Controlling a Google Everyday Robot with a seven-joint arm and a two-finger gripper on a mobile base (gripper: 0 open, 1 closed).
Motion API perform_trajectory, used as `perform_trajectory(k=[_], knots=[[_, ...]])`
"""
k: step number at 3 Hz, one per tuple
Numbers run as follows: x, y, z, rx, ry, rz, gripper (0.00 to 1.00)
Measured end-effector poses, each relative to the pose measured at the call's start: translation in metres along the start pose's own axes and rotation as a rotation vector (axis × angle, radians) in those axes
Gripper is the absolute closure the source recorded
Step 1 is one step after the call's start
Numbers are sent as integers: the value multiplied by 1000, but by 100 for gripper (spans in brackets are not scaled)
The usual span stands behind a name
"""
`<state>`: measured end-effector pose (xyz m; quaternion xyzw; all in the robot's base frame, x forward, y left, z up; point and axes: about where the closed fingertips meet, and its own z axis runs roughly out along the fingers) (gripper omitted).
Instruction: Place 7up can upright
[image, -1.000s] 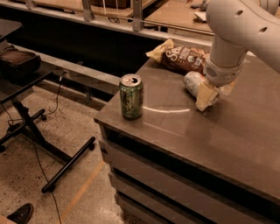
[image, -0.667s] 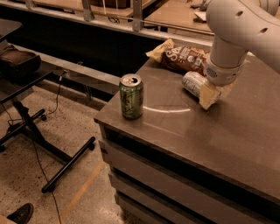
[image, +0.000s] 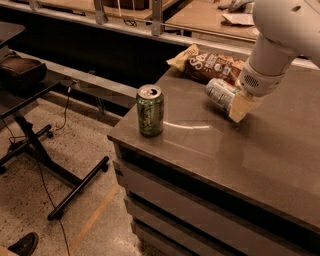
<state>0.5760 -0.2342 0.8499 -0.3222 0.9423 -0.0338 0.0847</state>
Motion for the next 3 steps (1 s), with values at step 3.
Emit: perform_trajectory(k=[3], knots=[[5,-9,-34,-13,-106,-102,100]])
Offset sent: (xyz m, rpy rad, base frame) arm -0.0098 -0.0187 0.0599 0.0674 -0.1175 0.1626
